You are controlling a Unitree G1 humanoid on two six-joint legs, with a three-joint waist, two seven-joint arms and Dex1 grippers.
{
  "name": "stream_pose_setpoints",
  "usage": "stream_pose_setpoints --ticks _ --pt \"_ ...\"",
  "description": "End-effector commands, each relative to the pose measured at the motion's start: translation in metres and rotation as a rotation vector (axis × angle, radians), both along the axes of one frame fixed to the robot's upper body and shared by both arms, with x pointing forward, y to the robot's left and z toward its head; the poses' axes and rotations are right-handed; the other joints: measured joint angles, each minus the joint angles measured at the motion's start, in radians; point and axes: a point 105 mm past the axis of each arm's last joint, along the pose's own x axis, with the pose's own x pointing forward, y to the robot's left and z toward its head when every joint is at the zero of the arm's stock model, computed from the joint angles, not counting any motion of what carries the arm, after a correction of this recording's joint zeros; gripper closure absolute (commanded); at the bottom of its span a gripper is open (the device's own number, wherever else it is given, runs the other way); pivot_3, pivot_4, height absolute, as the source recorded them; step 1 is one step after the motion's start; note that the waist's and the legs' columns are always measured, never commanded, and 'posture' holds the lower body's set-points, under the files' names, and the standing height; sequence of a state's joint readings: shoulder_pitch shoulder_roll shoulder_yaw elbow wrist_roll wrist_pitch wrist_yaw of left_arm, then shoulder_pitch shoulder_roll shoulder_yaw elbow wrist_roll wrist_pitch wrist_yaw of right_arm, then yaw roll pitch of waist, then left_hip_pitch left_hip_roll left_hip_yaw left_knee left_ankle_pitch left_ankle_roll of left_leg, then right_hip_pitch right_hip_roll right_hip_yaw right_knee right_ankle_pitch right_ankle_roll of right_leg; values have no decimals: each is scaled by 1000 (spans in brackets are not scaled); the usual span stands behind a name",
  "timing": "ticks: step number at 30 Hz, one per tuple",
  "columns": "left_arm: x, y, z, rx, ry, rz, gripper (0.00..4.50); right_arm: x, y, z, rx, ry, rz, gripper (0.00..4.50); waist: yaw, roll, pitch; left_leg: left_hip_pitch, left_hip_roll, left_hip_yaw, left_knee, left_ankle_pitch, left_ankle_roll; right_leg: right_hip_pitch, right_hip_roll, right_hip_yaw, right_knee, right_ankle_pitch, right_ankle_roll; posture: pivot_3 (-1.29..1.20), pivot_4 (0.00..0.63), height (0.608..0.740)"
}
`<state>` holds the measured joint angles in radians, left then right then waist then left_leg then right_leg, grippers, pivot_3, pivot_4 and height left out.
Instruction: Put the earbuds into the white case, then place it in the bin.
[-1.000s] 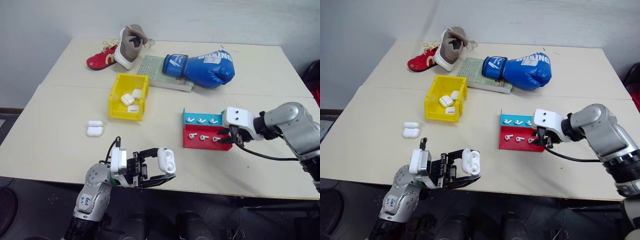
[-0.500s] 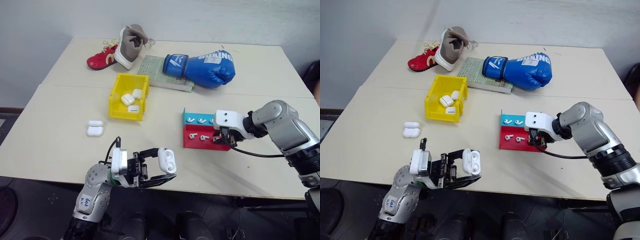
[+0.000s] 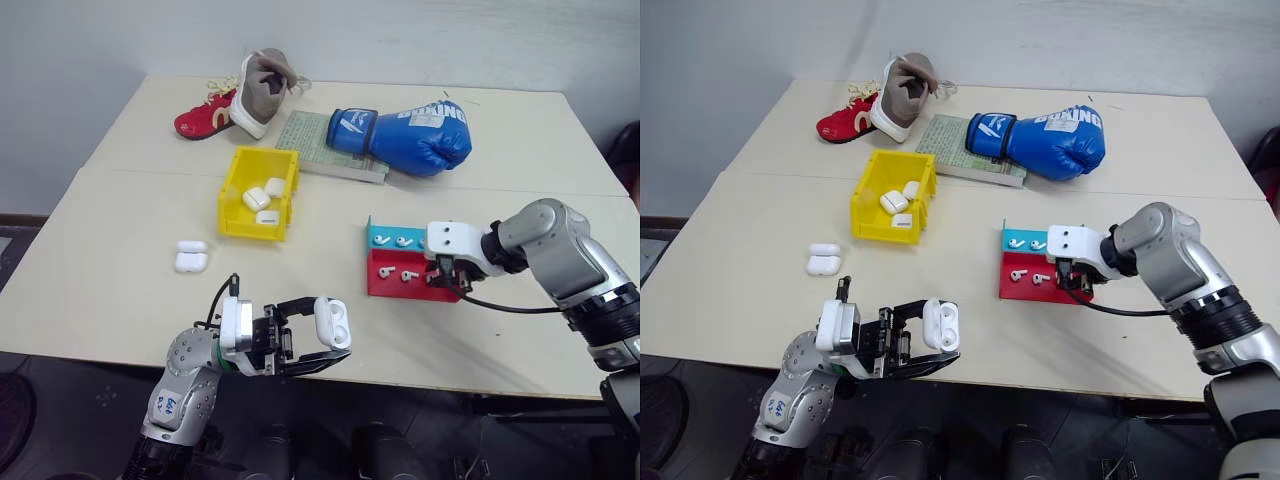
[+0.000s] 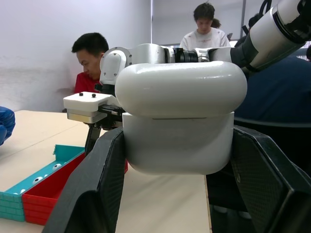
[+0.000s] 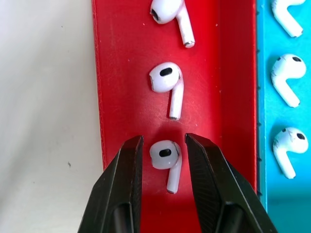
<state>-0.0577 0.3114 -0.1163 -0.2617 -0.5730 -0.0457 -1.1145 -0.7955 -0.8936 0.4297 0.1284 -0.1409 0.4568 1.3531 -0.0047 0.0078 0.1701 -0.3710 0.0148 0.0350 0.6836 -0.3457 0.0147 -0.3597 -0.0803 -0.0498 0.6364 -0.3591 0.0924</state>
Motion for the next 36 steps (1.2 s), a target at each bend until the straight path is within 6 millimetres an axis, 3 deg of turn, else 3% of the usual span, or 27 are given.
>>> stream_pose_setpoints --ticks 1,35,36 --pt "-5 0 8 -13 -38 0 1723 2 0 9 -17 -21 14 3138 0 0 0 0 0 0 0 0 0 0 0 0 0 0 0 0 150 740" --pt "-2 0 9 -3 -47 13 1723 4 -6 -4 -55 24 6 3138 -1 0 0 0 0 0 0 0 0 0 0 0 -1 0 0 0 150 740" --pt "-2 1 9 -2 -49 14 1723 4 -6 -5 -55 27 6 3323 -1 0 0 0 0 0 0 0 0 0 0 0 -1 0 0 0 150 740"
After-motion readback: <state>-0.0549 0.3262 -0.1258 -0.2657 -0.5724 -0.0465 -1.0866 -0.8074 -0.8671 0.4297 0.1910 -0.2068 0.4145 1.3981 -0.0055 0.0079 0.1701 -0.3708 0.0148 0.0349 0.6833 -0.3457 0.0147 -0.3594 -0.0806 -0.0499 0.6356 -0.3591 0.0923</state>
